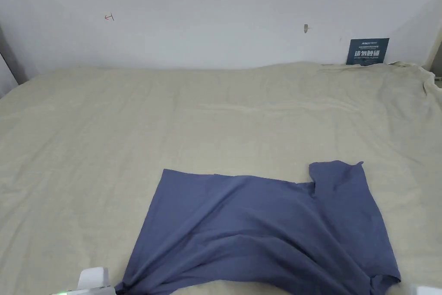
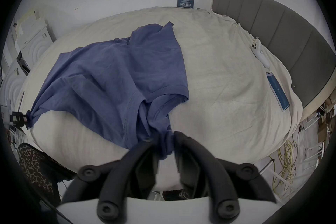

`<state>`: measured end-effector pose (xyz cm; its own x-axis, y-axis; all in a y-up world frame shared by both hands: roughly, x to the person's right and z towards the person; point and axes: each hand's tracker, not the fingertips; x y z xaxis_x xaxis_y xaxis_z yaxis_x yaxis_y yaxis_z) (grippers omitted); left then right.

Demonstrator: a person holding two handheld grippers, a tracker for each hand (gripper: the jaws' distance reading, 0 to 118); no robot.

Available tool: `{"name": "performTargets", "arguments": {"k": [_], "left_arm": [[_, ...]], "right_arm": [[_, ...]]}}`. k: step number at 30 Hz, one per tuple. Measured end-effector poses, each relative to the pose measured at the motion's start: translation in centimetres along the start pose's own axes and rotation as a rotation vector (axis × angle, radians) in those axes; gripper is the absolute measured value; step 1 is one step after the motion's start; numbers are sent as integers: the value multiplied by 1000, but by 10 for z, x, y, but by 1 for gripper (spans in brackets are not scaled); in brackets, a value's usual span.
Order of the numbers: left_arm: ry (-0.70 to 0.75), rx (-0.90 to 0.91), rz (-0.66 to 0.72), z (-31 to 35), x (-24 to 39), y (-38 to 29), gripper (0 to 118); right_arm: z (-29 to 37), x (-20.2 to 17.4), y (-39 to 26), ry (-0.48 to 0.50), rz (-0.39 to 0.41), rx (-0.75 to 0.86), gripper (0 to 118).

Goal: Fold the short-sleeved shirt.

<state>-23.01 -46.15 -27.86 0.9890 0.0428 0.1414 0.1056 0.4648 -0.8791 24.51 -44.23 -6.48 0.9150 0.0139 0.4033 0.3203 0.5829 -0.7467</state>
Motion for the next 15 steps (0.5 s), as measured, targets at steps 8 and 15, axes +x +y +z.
{"name": "performTargets", "arguments": {"k": [8, 15], "left_arm": [[-19, 165, -34, 46, 22, 24, 109], [-90, 359, -66, 96, 52, 67, 108]], "right_arm": [[47, -6, 38, 20, -10, 178, 105], [91, -18, 81, 43, 1, 398, 104]]}}
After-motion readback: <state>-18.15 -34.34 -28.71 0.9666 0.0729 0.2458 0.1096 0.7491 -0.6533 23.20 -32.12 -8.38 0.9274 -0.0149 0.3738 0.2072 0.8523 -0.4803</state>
